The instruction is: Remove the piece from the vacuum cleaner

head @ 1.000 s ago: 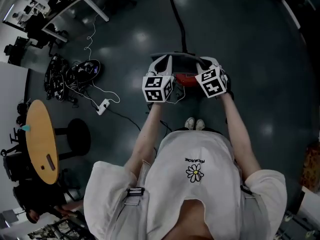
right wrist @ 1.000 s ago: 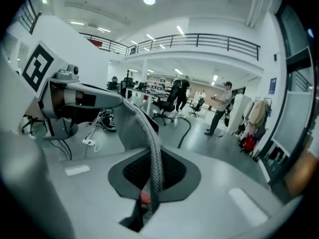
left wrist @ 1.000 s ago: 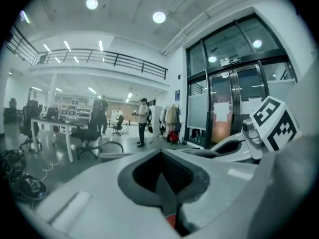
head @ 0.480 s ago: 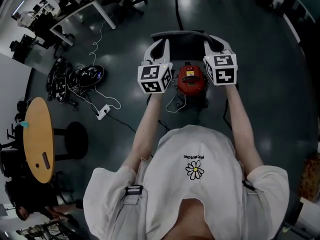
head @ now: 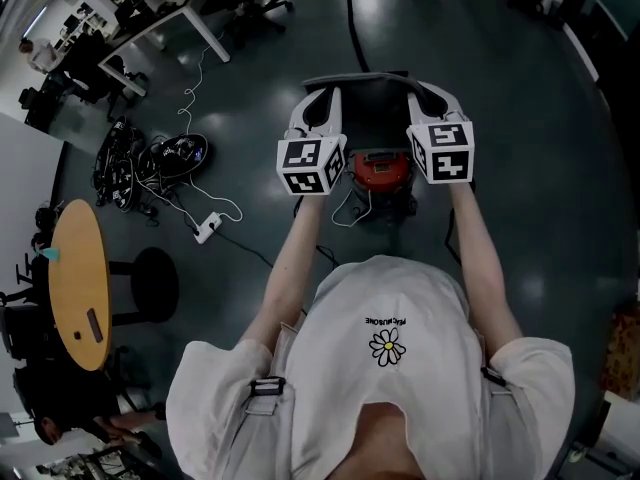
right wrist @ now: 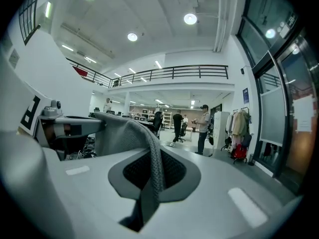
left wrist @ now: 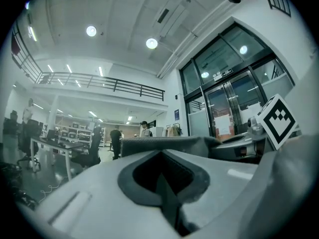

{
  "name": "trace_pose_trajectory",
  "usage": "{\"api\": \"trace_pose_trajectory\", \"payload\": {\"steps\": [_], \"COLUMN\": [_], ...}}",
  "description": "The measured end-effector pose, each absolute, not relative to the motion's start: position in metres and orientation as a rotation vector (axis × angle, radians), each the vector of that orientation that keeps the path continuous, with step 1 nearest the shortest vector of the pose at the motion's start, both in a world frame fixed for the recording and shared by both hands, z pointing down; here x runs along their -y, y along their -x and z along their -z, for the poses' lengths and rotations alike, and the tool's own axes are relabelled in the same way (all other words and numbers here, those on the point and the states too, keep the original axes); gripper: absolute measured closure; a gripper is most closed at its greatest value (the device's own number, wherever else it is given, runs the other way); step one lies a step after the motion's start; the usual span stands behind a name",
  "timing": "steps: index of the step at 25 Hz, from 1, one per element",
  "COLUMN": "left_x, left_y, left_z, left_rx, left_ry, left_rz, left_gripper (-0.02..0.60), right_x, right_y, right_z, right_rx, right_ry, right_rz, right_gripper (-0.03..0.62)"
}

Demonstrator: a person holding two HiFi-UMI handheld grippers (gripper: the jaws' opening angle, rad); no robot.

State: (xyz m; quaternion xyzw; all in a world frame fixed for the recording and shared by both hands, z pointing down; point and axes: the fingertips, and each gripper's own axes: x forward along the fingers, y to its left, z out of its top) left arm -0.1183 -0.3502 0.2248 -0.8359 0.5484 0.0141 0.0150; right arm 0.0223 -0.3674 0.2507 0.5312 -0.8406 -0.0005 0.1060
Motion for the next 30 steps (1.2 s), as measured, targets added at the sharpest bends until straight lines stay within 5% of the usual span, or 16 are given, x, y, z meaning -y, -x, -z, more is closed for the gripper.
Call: {"api": "trace_pose_trajectory", "payload": {"steps": [30], "left_x": [0.345], "left_y": [0.121], "left_z": [-0.241], "left_rx": [-1.709], "left_ry": [2.640], "left_rz": [-0.047], "left_gripper": [0.580], "right_x": [0.353], "right_y": [-0.019], "right_z": [-0.256], "right_rx": [2.464], "right_ry": [-1.523], "right_rz": [0.060], "right_gripper": [0.557]}}
